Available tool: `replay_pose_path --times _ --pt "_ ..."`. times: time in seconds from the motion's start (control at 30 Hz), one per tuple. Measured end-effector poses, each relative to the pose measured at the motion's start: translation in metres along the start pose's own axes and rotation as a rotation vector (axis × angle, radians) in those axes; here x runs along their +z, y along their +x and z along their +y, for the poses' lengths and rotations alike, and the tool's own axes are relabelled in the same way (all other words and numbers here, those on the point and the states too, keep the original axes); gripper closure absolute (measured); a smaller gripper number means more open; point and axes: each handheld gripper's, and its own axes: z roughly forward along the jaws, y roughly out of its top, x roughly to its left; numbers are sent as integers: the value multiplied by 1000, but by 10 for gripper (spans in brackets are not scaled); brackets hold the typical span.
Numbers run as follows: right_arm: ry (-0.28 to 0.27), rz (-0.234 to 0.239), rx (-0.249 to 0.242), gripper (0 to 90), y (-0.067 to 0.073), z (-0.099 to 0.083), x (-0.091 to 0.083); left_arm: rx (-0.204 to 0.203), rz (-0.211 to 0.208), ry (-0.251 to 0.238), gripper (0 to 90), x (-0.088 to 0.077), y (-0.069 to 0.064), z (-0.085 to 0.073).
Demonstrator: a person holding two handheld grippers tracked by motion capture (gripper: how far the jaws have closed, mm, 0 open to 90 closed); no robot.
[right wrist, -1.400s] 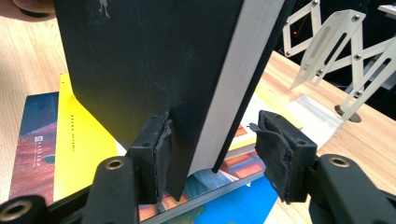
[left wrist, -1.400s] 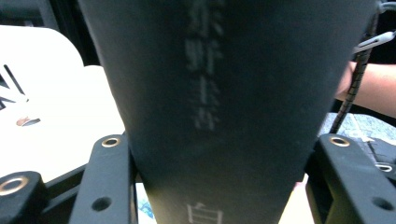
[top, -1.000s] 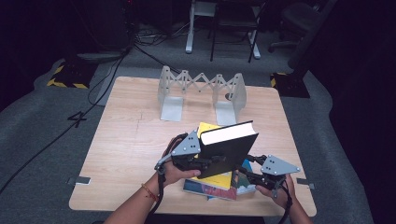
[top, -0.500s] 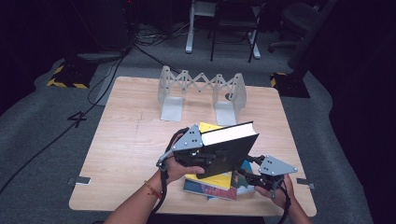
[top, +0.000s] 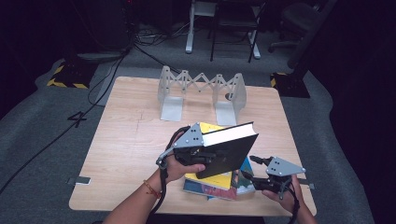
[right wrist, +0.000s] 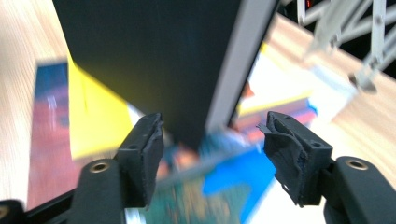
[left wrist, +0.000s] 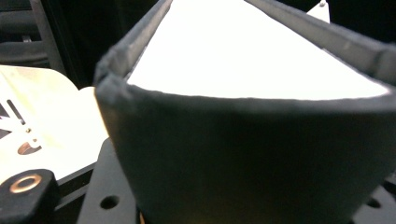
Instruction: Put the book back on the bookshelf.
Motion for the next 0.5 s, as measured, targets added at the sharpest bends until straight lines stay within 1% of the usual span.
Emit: replay_pose_path --times 0.07,0.1,0.13,0.2,0.27,0.3,0.33,0.4,0.43,0.47,0.5 --pt "35 -23 7 355 -3 -11 -7 2 1 1 518 0 0 0" --pt "43 -30 27 347 -6 -17 -12 -2 7 2 519 0 -1 0" --pt "51 -46 61 345 -10 -25 -17 -3 8 3 520 0 -1 0" --pt "66 -71 108 342 -18 -36 -23 -5 12 2 521 0 -1 1" --pt "86 -105 139 339 -26 -46 -29 -8 12 1 523 0 -1 1" --pt "86 -105 139 339 -26 -46 -29 -8 12 1 523 0 -1 1" --pt "94 -131 155 339 -31 -52 -30 -10 13 0 523 0 0 1" --pt "109 -167 204 340 -42 -62 -31 -15 17 -7 526 1 0 1" --pt "117 -186 218 341 -46 -66 -31 -20 18 -9 526 1 0 2" --pt "125 -197 237 342 -49 -69 -30 -22 18 -8 527 1 2 2" --pt "136 -196 270 341 -53 -73 -29 -27 23 -5 527 1 3 3"
